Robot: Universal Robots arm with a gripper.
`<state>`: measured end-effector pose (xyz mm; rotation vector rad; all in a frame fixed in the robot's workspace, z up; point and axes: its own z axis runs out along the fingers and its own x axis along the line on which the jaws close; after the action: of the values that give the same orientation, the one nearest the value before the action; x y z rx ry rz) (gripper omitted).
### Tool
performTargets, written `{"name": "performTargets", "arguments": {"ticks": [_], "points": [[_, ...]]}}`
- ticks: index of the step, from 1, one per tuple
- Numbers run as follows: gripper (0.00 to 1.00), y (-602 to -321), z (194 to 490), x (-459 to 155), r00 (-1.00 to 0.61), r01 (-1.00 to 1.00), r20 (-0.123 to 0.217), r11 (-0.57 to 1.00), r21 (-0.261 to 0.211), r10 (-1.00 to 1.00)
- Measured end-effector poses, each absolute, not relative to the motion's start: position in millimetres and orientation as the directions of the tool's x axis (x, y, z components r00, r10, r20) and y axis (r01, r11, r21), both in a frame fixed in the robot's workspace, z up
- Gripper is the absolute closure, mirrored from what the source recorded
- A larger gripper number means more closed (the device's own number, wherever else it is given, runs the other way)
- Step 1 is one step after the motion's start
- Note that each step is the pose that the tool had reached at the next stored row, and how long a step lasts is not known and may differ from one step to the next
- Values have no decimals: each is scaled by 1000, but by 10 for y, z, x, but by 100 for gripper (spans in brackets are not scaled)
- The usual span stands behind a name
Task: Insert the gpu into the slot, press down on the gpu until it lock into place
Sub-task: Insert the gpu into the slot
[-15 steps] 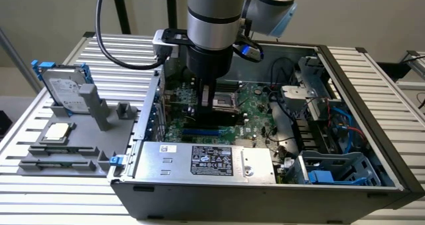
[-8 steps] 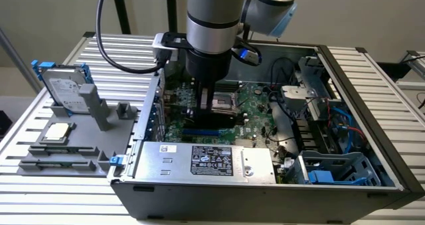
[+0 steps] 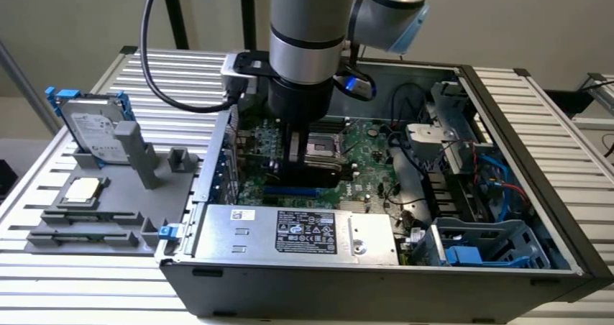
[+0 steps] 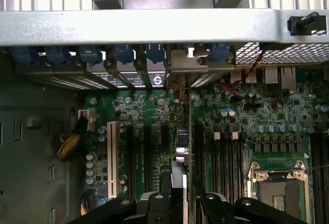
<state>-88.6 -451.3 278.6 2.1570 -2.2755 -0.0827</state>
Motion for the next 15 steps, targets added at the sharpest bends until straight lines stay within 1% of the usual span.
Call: {"name": "performTargets", "arguments": {"ticks": [15], "points": [[74,-4511,2690,-885,-42,-998,-30,41,42,-999]]}}
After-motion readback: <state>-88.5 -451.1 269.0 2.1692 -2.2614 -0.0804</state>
